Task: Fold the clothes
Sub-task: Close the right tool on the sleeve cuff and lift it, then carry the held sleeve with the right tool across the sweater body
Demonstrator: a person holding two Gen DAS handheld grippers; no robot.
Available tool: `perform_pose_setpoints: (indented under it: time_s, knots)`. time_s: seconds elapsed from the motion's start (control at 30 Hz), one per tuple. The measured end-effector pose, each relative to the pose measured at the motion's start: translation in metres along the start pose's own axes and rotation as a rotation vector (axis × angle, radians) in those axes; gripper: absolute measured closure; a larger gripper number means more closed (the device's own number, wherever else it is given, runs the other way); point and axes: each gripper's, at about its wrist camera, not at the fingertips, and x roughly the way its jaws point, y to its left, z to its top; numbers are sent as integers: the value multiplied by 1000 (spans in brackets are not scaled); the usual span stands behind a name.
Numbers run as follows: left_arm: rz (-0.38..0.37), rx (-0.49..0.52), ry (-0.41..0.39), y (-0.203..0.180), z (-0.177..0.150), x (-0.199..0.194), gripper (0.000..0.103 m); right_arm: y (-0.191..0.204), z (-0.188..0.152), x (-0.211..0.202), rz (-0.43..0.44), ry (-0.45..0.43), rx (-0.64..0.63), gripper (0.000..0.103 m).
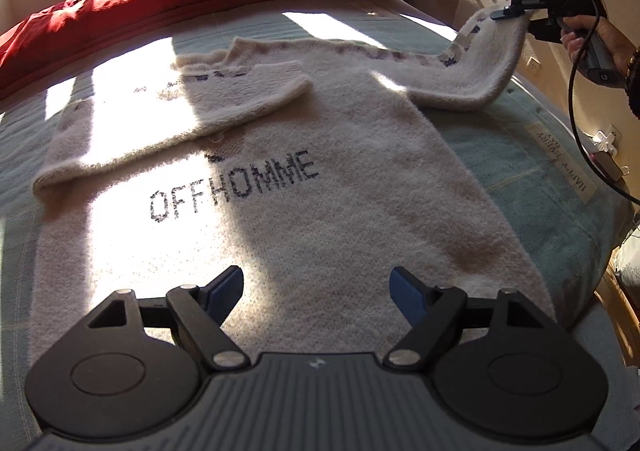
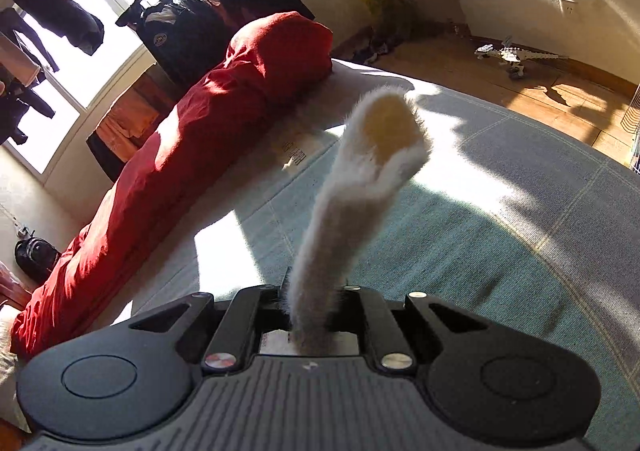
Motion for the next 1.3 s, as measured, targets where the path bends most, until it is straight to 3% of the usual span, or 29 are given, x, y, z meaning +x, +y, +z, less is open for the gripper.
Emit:
perform_pose_setpoints:
  time_s: [0.5, 0.7, 1.3]
  knots:
    - [42, -47, -87, 60, -34, -59, 23, 152, -42, 7, 60, 39, -160, 91]
    - [55, -52, -81, 81, -45, -70, 20, 206, -67, 15, 83, 63, -207, 91]
    - [80, -79, -64, 123, -65, -80, 20, 312, -141, 61, 104, 136, -358, 91]
